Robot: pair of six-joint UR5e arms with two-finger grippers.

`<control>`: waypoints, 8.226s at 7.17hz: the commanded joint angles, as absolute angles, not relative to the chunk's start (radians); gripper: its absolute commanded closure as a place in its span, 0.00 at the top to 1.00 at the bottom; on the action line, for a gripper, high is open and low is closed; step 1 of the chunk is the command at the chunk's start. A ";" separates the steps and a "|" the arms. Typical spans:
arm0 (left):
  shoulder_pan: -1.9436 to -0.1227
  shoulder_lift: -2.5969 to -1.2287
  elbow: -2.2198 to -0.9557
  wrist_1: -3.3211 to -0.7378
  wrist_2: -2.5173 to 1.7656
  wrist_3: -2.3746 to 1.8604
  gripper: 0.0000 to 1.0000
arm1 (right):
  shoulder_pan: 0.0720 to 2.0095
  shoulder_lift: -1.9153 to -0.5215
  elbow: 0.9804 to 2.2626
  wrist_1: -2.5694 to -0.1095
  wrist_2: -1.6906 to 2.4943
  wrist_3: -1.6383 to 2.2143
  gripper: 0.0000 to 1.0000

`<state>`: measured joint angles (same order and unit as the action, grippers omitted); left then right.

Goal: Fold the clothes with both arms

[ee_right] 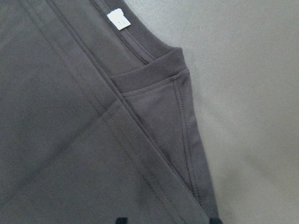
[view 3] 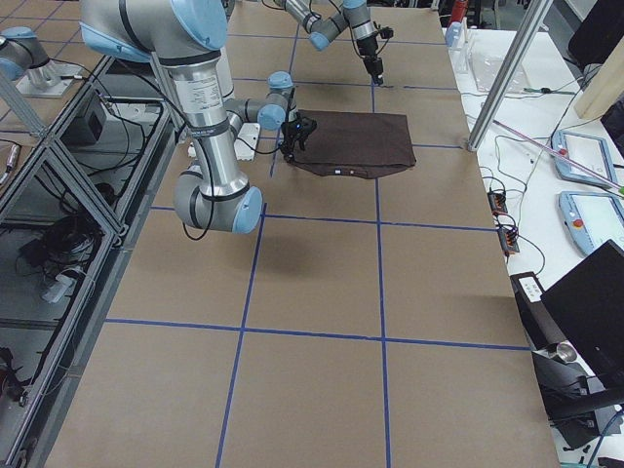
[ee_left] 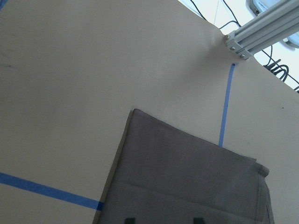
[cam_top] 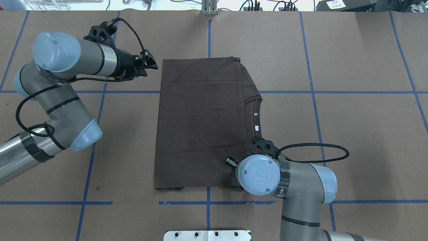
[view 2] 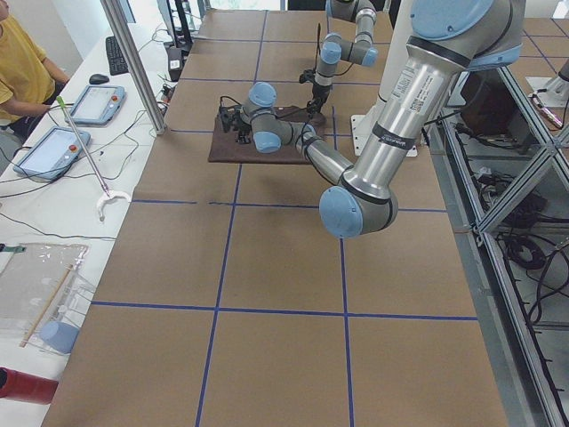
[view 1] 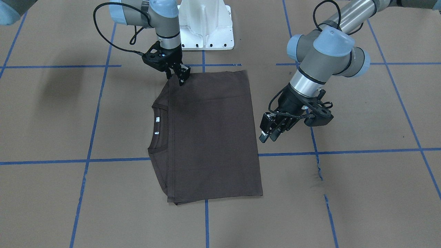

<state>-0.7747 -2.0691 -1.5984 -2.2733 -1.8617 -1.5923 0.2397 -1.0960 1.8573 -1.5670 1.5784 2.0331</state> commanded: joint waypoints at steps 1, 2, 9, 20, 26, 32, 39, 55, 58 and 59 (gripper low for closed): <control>-0.776 -2.069 -1.598 -2.273 -1.861 -1.592 0.52 | 0.233 -1.097 1.855 -1.566 1.578 2.033 0.66; -0.778 -2.068 -1.597 -2.272 -1.861 -1.592 0.52 | 0.230 -1.098 1.853 -1.566 1.578 2.033 0.66; -0.779 -2.068 -1.598 -2.272 -1.861 -1.592 0.51 | 0.218 -1.106 1.848 -1.569 1.578 2.033 0.32; -0.772 -1.995 -1.690 -2.273 -1.861 -1.720 0.53 | 0.230 -1.114 1.943 -1.629 1.623 2.033 0.00; -0.309 -1.770 -1.926 -2.148 -1.602 -2.053 0.61 | 0.232 -1.118 1.947 -1.629 1.634 2.031 0.00; -0.200 -1.773 -1.925 -2.100 -1.555 -2.092 0.51 | 0.232 -1.120 1.953 -1.629 1.637 2.031 0.00; -0.184 -1.789 -2.001 -2.099 -1.555 -2.120 0.00 | 0.235 -1.134 1.974 -1.629 1.641 2.031 0.00; -0.744 -2.138 -1.319 -2.349 -1.651 -1.615 0.67 | 0.779 -0.669 1.146 -1.237 1.920 1.721 1.00; -0.791 -2.128 -1.389 -2.338 -1.664 -1.608 0.66 | 0.831 -0.686 1.164 -1.243 1.980 1.643 1.00; -0.820 -2.100 -1.423 -2.338 -1.730 -1.597 0.64 | 0.871 -0.742 1.208 -1.244 2.030 1.606 1.00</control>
